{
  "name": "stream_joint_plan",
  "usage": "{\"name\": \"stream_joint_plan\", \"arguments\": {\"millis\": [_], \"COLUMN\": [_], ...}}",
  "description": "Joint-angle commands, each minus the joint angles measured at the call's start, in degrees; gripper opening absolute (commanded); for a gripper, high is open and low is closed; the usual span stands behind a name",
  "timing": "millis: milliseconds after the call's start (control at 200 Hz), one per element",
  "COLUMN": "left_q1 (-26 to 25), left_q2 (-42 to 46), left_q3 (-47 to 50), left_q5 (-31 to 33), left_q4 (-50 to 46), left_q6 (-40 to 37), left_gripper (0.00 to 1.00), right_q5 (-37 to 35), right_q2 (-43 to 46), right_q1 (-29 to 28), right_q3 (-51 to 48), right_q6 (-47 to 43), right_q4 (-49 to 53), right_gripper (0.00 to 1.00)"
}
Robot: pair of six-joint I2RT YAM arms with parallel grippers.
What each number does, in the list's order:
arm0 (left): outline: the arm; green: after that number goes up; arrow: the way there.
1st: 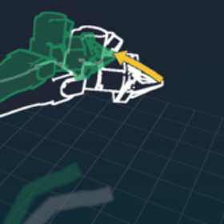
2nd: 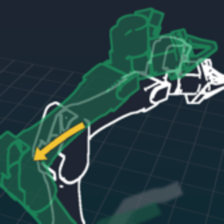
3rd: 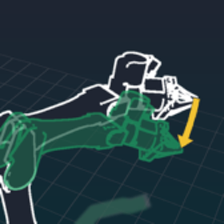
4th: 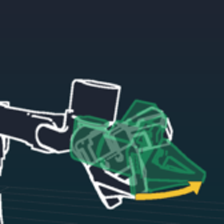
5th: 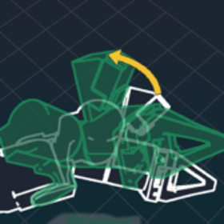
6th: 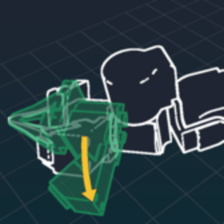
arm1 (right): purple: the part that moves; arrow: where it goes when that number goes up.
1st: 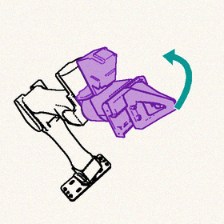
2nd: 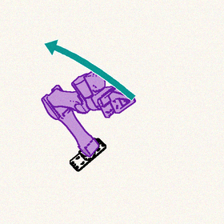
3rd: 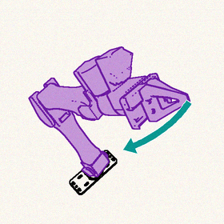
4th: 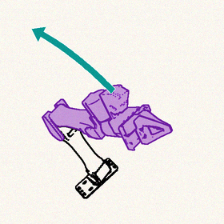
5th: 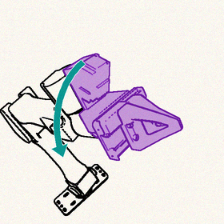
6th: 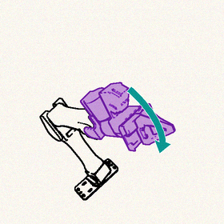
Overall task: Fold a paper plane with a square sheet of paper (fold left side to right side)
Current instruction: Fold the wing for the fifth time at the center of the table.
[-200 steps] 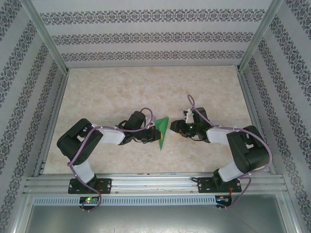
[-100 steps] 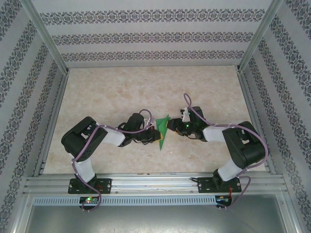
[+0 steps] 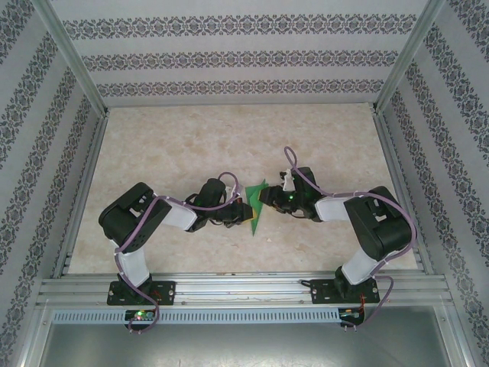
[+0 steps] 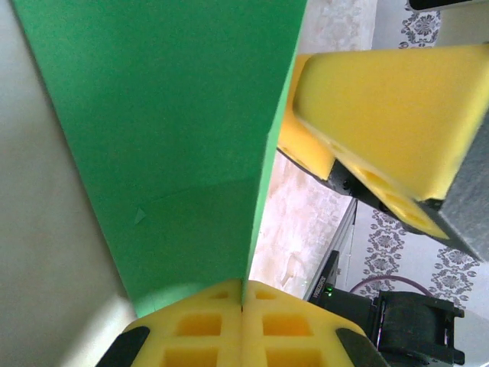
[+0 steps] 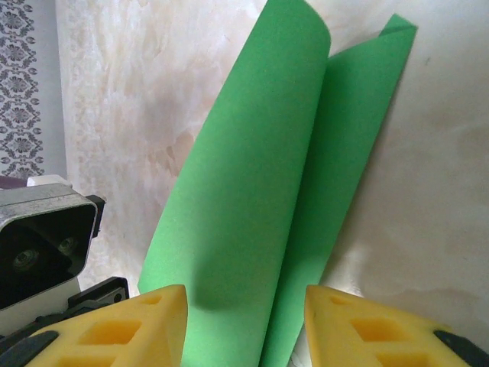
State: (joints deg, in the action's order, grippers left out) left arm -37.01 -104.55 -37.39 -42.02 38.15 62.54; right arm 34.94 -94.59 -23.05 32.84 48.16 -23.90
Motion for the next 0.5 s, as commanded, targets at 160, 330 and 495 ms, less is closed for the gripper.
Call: {"name": "stream_joint_plan", "arguments": {"millis": [160, 330, 495], "left_q1": [0.69, 0.69, 0.76], "left_q2": [-1.13, -1.51, -1.88], "left_q3": [0.58, 0.71, 0.82], "left_q5": [-1.14, -1.22, -1.18], "left_q4": [3.7, 4.21, 5.09], "left_q6": [1.26, 1.54, 2.05], "left_gripper": [0.0, 0.0, 0.0], "right_q5": [-0.42, -0.48, -0.57], "right_q2": [-1.82, -2.43, -3.37], "right_q1": [-1.01, -1.21, -1.52], "right_q3": [2.18, 2.49, 2.89], "right_q6": [0.86, 1.01, 1.15], "right_q4": [-2.29, -2.12, -1.82], "right_gripper": [0.44, 0.44, 0.43]}}
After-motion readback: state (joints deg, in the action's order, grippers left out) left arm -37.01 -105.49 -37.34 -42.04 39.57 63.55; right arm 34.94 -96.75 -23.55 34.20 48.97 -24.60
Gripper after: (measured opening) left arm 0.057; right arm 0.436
